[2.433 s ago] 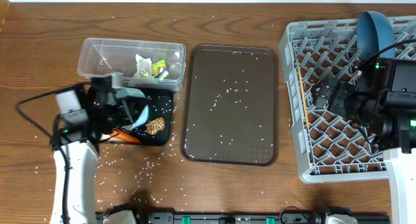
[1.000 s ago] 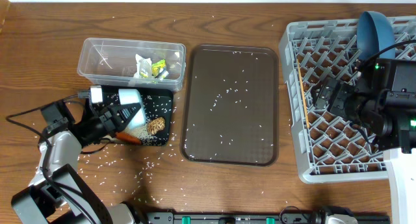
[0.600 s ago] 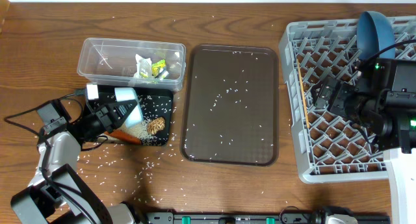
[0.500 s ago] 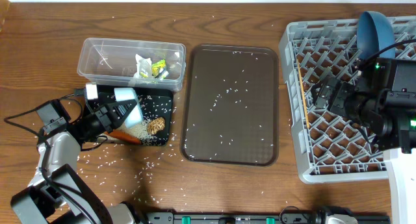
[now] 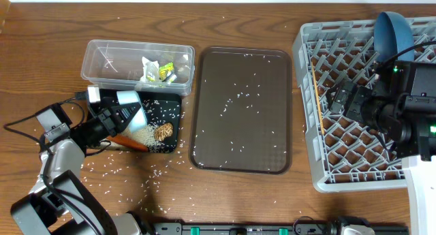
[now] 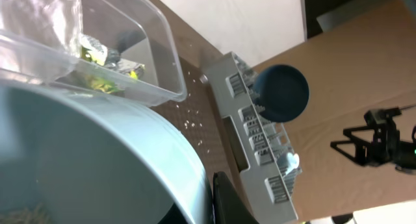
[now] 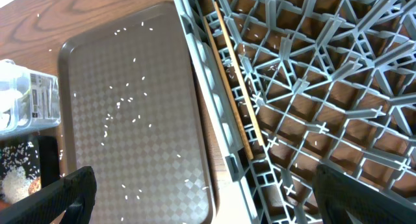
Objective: Sort waste into correct bins and load items into the dishwasher rack
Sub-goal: 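Tilt the bowl over the black tray to pour out the rice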
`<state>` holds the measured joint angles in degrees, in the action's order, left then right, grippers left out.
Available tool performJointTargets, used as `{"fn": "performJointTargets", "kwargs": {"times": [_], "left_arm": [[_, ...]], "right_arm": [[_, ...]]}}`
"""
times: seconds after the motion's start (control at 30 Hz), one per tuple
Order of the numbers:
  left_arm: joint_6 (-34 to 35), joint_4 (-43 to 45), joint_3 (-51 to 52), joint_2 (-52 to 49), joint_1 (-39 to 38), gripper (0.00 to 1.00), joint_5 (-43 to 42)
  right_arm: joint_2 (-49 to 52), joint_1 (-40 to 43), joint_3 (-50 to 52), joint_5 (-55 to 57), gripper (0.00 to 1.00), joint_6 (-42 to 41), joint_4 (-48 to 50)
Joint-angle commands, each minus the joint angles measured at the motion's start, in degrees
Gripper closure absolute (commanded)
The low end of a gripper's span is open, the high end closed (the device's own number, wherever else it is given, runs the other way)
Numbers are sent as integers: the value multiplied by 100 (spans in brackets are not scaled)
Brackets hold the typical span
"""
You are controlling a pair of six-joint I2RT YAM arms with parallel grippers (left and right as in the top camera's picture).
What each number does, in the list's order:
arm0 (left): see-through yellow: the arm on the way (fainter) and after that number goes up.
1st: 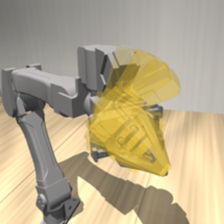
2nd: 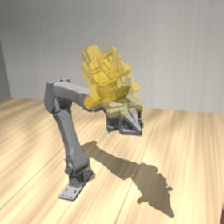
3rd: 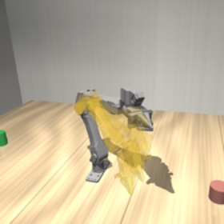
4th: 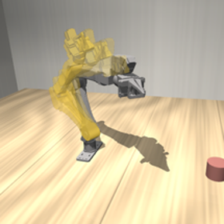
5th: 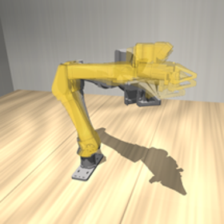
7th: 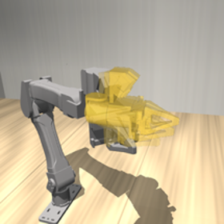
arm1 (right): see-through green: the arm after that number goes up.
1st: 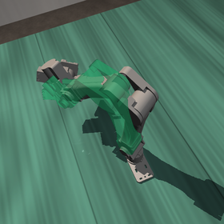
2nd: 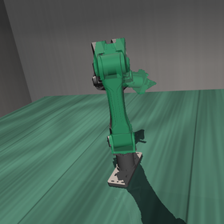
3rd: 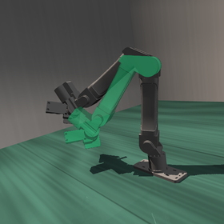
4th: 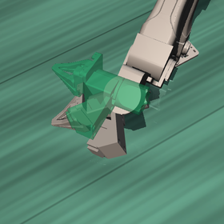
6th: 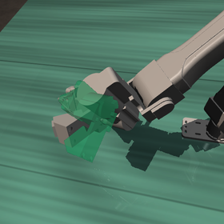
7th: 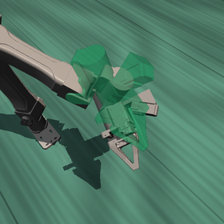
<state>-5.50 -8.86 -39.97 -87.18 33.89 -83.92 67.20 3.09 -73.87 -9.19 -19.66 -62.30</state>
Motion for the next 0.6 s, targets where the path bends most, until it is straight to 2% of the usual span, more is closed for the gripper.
{"fn": "performJointTargets", "kwargs": {"times": [0.0,0.07,0.1,0.13,0.17,0.2,0.23,0.27,0.3,0.33,0.37,0.4,0.43,0.47,0.57], "left_arm": [[409,317,39,-26,7,94,-612],[195,232,94,-28,-20,94,144],[479,271,101,-37,-20,94,225],[837,494,101,-48,-20,94,-111],[745,645,103,-48,-35,94,-446],[328,660,118,-48,-79,94,-439],[310,503,140,-52,-85,94,50],[835,553,138,-79,-74,94,203],[1143,756,140,-83,-74,94,-79],[1043,981,140,-81,-105,94,-470],[739,1049,140,-81,-160,94,-452],[807,1001,140,-83,-168,94,-87],[1346,1032,138,-83,-166,94,229],[1652,1185,138,-81,-166,94,188],[1794,1388,138,-81,-197,94,282]], "right_arm": [[-66,111,-26,-28,1,105,2],[-66,109,-26,-31,1,105,0],[-66,111,-26,-31,1,105,-2],[-66,111,-26,-31,1,105,-9],[-66,111,-26,-28,1,105,-13],[-66,109,-26,-31,1,103,-11],[-66,107,-26,-31,1,101,-7],[-66,107,-26,-31,1,101,-4],[-66,107,-26,-31,1,103,-11],[-66,107,-26,-28,1,103,-28],[-66,107,-26,-28,1,103,-33],[-66,107,-26,-28,1,105,-28],[-66,107,-26,-31,1,103,-26],[-66,107,-26,-31,1,103,-26],[-66,107,-26,-31,1,103,-35]]}}
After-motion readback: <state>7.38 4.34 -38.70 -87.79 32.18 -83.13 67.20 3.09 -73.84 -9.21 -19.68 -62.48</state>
